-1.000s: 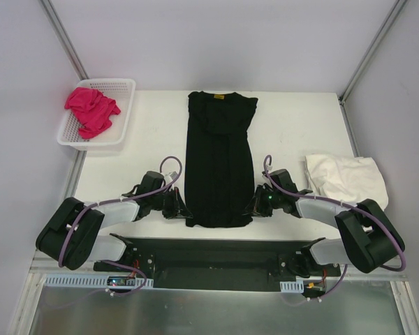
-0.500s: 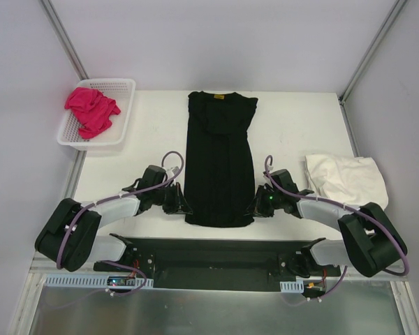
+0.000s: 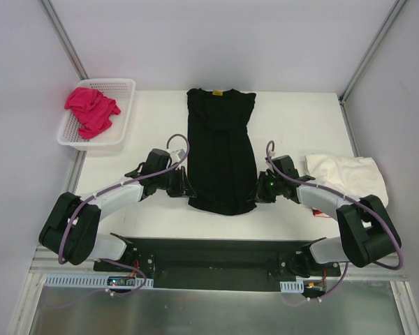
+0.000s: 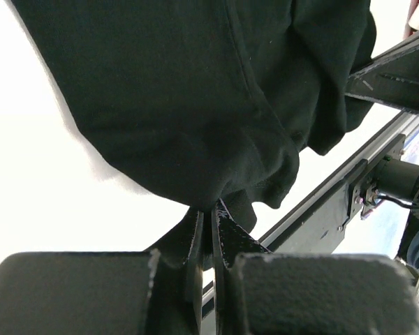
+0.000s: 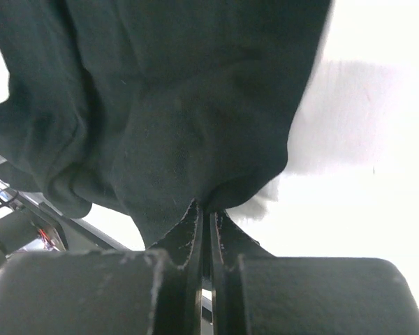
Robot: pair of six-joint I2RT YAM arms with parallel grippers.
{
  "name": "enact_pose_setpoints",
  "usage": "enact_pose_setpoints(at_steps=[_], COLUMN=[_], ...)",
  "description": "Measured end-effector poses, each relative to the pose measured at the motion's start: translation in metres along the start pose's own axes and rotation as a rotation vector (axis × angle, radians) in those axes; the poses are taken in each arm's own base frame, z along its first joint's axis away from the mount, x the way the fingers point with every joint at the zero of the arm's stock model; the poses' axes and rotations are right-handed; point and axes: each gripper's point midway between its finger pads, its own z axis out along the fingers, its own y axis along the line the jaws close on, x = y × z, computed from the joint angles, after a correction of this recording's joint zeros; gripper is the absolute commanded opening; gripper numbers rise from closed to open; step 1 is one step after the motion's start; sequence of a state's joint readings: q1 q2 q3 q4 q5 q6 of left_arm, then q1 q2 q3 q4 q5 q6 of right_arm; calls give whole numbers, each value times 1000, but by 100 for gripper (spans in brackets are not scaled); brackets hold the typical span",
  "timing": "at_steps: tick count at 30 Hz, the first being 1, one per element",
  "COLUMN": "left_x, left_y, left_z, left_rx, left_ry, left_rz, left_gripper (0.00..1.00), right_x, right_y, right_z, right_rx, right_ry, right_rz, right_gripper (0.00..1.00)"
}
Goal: Fold and stack the t-shirts
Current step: Grab the bottom of the folded rectangular tshirt with both arms
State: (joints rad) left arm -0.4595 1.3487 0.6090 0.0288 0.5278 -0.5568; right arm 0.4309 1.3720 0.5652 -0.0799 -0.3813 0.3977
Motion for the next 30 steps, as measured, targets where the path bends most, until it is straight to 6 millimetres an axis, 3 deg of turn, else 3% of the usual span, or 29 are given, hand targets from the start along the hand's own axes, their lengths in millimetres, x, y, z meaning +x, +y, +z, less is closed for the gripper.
enact_pose_setpoints(at_steps=[8,19,30], left_x=[-26,-66,-117], left_y=[-16,-35,-28], left_z=[-6,-19,-27], left_rx=[4,-14,-53], left_ry=[-49,-135,-219], left_rz=[44,113,105], left_gripper=[0,0,0], right_x=[-48,-78,-145], right_y=[24,33,57], right_z=[-11,-19,-30], right_rx=[-33,-25,-47], right_ry=[-81,-118,-234], right_rz=[-48,-56,-56], right_gripper=[1,1,1])
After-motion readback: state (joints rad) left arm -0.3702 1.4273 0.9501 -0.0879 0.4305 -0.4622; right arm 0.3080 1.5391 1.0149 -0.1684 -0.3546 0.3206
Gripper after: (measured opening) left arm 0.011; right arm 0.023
